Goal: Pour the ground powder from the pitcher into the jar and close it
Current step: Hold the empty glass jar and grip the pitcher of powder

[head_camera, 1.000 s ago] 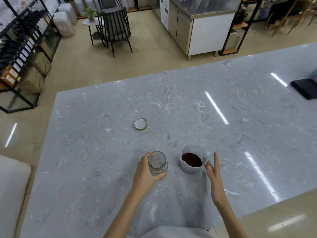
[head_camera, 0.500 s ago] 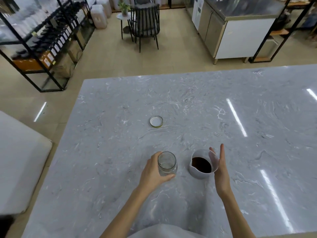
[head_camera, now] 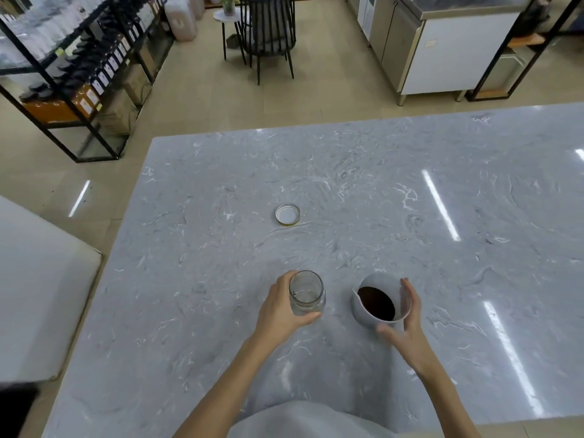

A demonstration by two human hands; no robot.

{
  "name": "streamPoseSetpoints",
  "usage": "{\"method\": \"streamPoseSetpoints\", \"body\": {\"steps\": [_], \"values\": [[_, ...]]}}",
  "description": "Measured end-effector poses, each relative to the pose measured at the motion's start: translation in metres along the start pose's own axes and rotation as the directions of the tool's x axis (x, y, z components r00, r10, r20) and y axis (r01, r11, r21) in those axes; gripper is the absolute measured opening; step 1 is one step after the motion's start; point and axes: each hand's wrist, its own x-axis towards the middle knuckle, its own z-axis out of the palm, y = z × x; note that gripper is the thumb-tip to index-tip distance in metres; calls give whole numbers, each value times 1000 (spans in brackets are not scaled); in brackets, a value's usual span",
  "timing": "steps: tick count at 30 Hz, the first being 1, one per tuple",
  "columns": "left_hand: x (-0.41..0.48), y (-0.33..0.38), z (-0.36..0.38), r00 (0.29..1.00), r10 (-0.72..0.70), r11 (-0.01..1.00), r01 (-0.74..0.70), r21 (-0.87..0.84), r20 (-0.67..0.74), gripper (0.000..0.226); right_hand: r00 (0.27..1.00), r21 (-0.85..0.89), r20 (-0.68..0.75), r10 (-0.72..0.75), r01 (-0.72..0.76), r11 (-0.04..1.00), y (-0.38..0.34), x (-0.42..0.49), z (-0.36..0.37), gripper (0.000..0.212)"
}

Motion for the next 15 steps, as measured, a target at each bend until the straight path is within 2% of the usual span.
{"method": "streamPoseSetpoints", "body": {"steps": [3, 7, 10, 15], "values": [[0, 1, -1, 1000, -3, 1000, 3, 4, -8, 93, 996, -20, -89, -13, 11, 1000, 3, -3, 13, 113], [0, 3, -1, 1000, 8, 1000, -8, 7, -2, 92, 985, 34, -172, -29, 36, 999, -2, 12, 21, 102], [0, 2, -2, 1000, 8, 1000, -8, -6, 2, 93, 975, 88, -220, 11, 9, 996, -11, 23, 24, 99], [0, 1, -1, 1000, 7, 1000, -7, -8, 4, 96, 948, 54, -313, -54, 75, 996, -17, 28, 24, 99]]}}
